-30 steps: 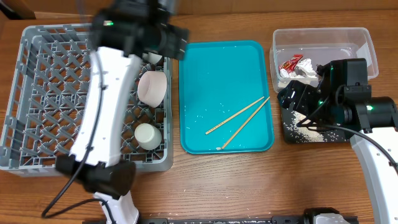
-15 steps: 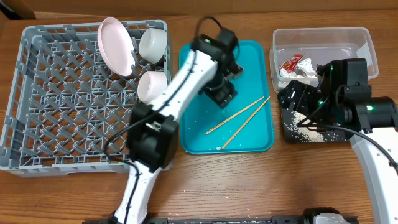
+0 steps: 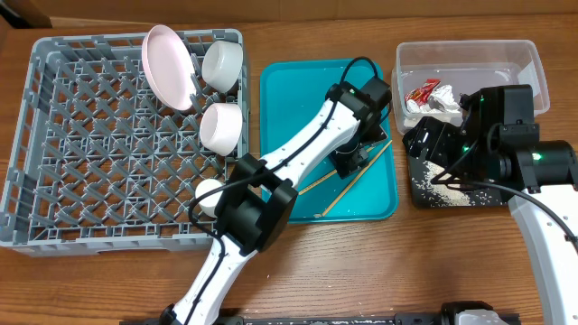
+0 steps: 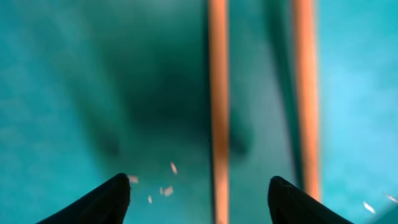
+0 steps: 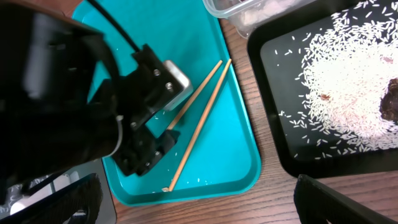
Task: Sort waste into correct bins and load items into the dishwasher
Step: 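Grasp one wooden chopstick on the teal tray with the left gripper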
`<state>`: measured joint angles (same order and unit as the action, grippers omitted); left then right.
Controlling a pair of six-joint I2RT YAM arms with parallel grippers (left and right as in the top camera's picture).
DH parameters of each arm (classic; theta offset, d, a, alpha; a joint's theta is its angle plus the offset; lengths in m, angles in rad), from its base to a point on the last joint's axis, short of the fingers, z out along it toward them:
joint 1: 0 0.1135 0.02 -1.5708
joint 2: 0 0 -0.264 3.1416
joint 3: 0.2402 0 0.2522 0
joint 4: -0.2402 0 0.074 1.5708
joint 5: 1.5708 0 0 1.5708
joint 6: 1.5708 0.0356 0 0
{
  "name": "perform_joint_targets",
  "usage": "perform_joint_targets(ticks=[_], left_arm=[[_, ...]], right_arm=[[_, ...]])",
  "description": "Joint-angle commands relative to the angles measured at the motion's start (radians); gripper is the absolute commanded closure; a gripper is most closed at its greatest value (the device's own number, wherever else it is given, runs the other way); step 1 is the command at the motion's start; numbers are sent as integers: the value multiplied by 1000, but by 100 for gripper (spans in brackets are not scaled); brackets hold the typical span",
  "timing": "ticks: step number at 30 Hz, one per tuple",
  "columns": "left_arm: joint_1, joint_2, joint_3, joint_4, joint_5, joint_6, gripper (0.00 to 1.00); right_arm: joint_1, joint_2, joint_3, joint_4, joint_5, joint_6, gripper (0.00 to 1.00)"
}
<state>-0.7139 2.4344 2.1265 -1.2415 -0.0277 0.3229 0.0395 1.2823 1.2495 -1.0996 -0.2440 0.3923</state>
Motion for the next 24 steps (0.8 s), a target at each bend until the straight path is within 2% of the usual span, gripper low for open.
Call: perform_joint_targets(ticks=[1,6,8,14,18,24], left_arm=[[7,45,0,10,-35,21,32],[7,54,-10,35,-31,21,40],[6,55,-10,43,-31,21,47],[7,57,-11,68,-36,11,94],[19,57,-11,96,-47,-29,96],[50,54,63,39,-143,-202,96]], right_arm=[[-2,-3,14,5,8,-3,0],[-2,-3,14,5,8,-3,0],[-2,-3,14,5,8,-3,0],[-2,-3,14,5,8,-3,0],[-2,-3,14,5,8,-3,0],[-2,-3,14,5,8,-3,0]])
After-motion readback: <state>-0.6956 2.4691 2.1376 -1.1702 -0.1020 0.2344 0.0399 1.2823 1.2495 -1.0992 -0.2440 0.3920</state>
